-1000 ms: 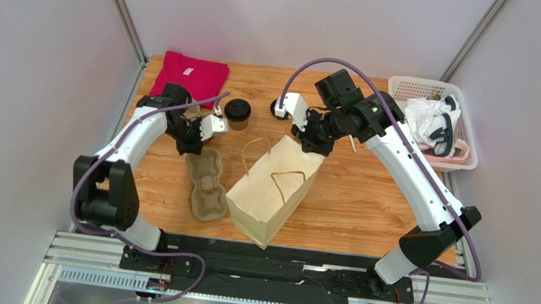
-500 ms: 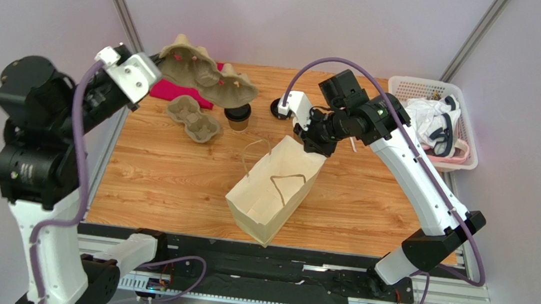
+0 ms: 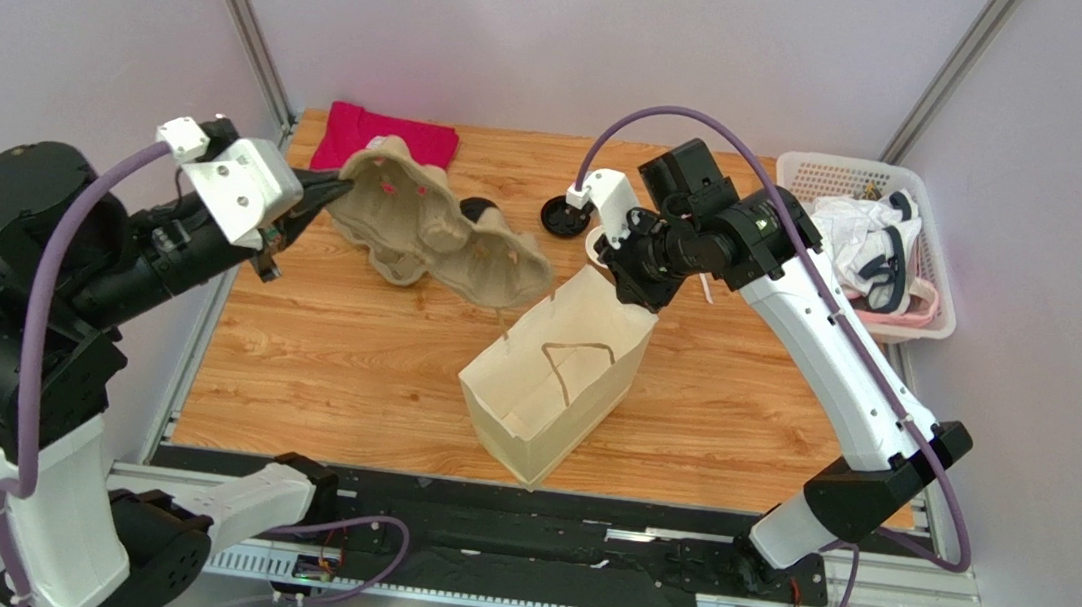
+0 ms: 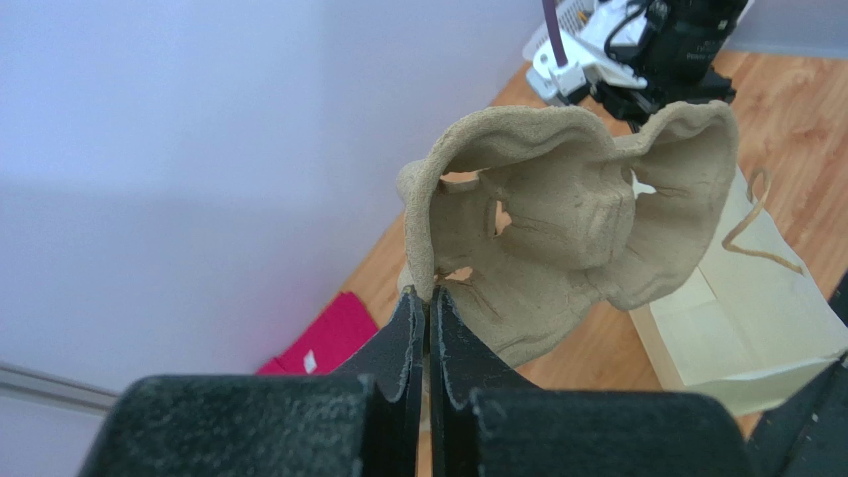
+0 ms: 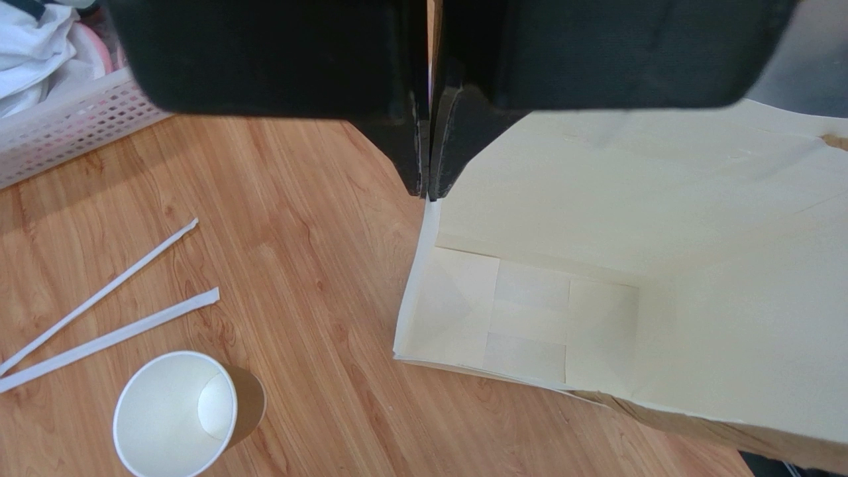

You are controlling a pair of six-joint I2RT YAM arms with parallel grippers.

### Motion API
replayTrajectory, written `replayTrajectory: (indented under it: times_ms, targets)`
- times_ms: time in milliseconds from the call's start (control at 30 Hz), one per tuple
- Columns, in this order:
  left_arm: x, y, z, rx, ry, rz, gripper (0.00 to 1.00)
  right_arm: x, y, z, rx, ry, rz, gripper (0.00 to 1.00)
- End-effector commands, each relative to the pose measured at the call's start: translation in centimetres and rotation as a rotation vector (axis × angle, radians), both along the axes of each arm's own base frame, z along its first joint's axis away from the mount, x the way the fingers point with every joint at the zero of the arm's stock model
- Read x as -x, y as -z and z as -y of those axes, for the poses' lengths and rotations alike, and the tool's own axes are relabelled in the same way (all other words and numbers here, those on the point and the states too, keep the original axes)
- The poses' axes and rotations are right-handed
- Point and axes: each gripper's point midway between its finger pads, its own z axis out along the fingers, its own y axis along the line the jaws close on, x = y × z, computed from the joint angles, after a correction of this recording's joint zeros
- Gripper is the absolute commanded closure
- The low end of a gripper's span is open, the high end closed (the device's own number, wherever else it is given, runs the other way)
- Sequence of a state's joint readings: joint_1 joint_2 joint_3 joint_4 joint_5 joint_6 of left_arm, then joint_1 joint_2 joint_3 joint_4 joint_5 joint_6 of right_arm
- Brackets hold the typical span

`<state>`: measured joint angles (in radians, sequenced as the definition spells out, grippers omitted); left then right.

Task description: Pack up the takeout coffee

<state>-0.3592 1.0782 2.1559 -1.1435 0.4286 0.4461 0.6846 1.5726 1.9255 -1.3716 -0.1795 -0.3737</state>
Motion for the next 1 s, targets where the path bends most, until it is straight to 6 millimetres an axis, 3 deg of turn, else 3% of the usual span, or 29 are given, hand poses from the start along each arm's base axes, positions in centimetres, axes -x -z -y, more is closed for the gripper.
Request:
replayTrajectory:
  times_ms: [0,367,433,500,833,967]
  targets:
    - [-1.4,3.2,0.4,-0.026,-0.058,-0.145,1.00,0.8,-1.5,1.8,0.012,0.110,-0.008,1.00]
    - [-3.7,5.8,3.5,-0.160,-0.111,-0.172,1.00,1.1,-2.3,2.0,0.000,0.135,-0.009,1.00]
    - [-3.5,5.6,4.5,-0.178,-0.089,-0.143,1.00,1.2,-2.3,2.0,-0.004,0.130,-0.011,1.00]
    - [-4.4,4.9,4.4,-0.174,-0.139,-0.115,1.00,1.4,-2.3,1.8,-0.011,0.125,-0.016,1.00]
    - [-5.2,0.2,3.5,-0.082,-0.197,0.005,1.00,1.6,-2.3,2.1,-0.010,0.121,-0.005,1.00]
    - [-4.6,2.2,5.0,-0.134,-0.128,-0.051,1.00,1.4,-2.8,1.9,-0.028,0.131,0.000,1.00]
